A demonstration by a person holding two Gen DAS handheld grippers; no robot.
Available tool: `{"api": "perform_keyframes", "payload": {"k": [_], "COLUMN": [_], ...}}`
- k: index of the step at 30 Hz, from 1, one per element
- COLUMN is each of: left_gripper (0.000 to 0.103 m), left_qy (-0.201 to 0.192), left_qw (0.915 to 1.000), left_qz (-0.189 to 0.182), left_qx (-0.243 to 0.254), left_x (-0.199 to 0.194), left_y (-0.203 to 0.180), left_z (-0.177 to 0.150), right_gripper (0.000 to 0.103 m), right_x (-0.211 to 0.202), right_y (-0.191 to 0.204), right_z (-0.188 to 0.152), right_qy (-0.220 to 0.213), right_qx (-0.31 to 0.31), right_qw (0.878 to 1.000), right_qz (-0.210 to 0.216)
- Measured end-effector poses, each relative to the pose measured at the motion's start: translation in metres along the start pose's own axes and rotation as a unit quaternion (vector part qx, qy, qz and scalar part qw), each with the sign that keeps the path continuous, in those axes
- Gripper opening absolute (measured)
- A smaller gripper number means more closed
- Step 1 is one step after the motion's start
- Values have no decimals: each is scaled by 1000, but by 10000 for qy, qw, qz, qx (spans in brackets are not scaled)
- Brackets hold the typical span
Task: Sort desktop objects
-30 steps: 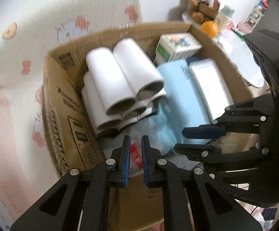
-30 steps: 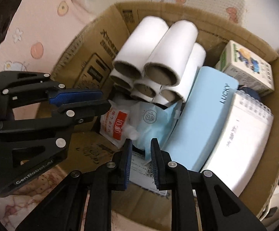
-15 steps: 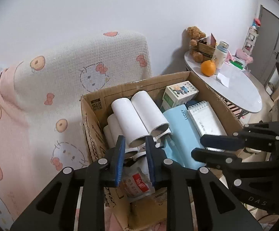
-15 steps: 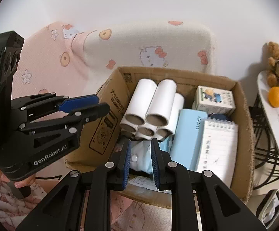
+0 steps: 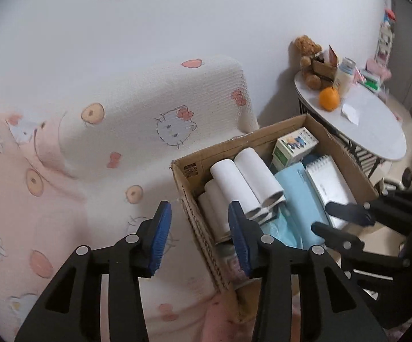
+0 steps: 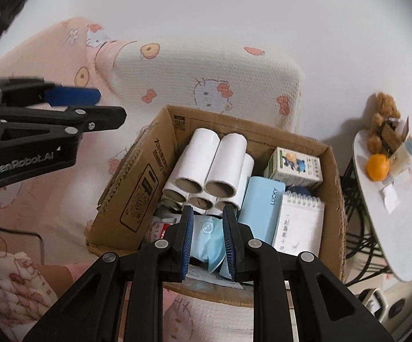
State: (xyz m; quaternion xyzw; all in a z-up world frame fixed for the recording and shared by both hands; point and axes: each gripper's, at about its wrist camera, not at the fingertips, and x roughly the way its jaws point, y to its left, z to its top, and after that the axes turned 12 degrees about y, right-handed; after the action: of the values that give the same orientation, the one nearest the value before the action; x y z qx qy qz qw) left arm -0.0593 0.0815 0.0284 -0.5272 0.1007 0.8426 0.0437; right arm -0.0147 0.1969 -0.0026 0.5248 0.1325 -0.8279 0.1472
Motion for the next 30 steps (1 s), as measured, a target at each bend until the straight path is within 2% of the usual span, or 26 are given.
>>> {"api": "perform_keyframes", "payload": {"k": [4, 8, 12, 16, 19, 24, 30], "left_gripper": [52, 52, 52, 52, 52, 52, 52], "left_qy": [75, 224, 256, 337, 227, -104, -126], "left_qw": [9994, 9993, 9986, 9967, 9964, 9963, 9962], "left_qz": [-300, -53, -94, 84, 131, 490, 611], "left_qx": [125, 300, 453, 733, 803, 694, 613], "left_x": [-7, -2, -1, 3, -2, -15, -17], "left_y": [-6, -19, -29, -47, -52, -52, -51], "left_z": [-5, -11, -13, -16, -17, -15, -12], "right_gripper": [17, 17, 17, 17, 17, 17, 17], "right_x": [-6, -15, -21, -26, -29, -29, -34], "right_y": [3, 1, 2, 5, 0, -11, -11], "right_z": [-2, -7, -13, -18, -22, -25, -27], "right_qy": [48, -52, -125, -262, -312, -283, -428], "right_qx": [-105, -30, 69, 196, 445, 760, 800], "right_qw": [9998, 9998, 9997, 9988, 9978, 9958, 9948], "right_qz": [-141, -176, -211, -364, -385, -418, -469]}}
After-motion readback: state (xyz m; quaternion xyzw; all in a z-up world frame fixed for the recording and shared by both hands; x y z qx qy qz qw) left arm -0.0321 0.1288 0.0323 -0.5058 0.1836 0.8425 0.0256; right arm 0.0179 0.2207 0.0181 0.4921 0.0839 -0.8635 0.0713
